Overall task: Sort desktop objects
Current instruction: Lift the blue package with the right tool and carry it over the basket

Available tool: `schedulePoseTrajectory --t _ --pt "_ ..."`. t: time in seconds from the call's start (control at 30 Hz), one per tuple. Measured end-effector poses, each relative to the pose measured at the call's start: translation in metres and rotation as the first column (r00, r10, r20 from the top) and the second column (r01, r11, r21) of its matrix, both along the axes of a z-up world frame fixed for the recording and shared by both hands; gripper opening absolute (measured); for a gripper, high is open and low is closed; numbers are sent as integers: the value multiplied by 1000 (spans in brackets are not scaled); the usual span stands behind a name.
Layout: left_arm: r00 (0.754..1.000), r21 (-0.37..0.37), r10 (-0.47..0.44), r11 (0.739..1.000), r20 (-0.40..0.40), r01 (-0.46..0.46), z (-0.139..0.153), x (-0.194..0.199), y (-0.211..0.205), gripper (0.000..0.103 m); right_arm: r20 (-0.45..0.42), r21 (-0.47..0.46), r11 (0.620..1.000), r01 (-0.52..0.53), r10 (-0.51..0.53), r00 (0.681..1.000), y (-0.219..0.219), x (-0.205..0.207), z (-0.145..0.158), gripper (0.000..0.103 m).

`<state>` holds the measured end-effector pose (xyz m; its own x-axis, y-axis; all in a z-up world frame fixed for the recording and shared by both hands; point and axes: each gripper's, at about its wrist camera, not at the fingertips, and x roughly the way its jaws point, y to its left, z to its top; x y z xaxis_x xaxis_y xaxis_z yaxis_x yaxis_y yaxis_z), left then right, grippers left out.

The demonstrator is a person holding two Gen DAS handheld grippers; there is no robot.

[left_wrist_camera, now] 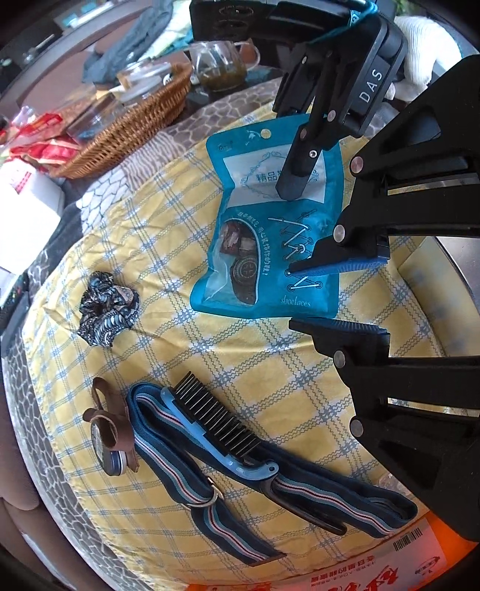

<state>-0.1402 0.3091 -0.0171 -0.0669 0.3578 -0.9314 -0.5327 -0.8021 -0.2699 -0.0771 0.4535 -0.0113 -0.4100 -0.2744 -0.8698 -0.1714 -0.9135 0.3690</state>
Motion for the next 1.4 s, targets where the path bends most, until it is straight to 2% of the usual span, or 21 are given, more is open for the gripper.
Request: schedulePoseTrajectory --t 0.37,0.8,1.1,1.4 --pt "997 78 41 996 -65 -36 62 10 -39 21 -84 85 995 -49 56 995 -29 3 64 32" --pt "975 134 169 980 -144 -150 129 20 -148 21 -174 133 978 -162 184 967 -124 1 133 32" --pt "949 158 265 958 -170 -239 149 28 -232 21 -205 158 955 -250 279 938 -205 -3 160 32" --pt "919 186 361 925 -159 -331 149 22 -310 21 -196 161 927 -338 366 910 -284 -17 162 32"
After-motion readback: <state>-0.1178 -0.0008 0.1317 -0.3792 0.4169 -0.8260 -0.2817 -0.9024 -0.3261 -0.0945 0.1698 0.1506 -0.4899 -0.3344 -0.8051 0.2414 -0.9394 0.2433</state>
